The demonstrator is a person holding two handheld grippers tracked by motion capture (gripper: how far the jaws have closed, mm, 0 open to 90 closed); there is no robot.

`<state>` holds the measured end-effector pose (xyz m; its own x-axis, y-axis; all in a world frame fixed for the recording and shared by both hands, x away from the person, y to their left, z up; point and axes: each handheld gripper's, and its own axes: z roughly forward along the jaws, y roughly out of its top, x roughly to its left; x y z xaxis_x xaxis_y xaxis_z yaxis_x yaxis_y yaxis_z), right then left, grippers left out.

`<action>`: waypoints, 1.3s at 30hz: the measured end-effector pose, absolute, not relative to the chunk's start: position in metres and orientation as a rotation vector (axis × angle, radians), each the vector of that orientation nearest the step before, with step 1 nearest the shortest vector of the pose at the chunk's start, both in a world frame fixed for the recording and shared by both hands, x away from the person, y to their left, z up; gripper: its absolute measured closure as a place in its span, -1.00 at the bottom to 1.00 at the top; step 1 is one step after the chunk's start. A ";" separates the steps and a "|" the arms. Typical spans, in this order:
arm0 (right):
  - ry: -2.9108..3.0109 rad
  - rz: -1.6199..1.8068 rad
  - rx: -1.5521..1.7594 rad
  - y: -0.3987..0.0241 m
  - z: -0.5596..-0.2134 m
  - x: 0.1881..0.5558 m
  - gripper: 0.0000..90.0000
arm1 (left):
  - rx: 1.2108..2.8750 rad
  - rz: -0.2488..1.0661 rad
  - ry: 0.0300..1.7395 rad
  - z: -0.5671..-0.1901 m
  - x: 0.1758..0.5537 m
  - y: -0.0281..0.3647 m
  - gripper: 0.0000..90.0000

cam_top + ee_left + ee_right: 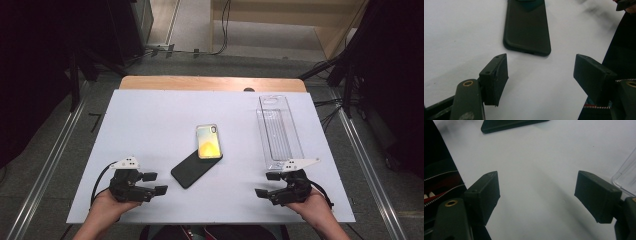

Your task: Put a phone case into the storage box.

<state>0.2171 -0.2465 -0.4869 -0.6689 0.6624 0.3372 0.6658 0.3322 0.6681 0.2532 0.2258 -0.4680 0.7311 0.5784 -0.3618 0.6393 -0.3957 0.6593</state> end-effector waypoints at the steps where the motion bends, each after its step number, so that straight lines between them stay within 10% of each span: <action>1: -2.561 -1.287 -1.276 -0.246 -0.487 0.217 -0.59 | 2.100 -0.091 0.920 -0.468 0.253 0.226 -0.38; 39: -2.553 -1.292 -1.272 -0.246 -0.486 0.216 -0.58 | 2.092 -0.100 0.940 -0.467 0.258 0.228 -0.38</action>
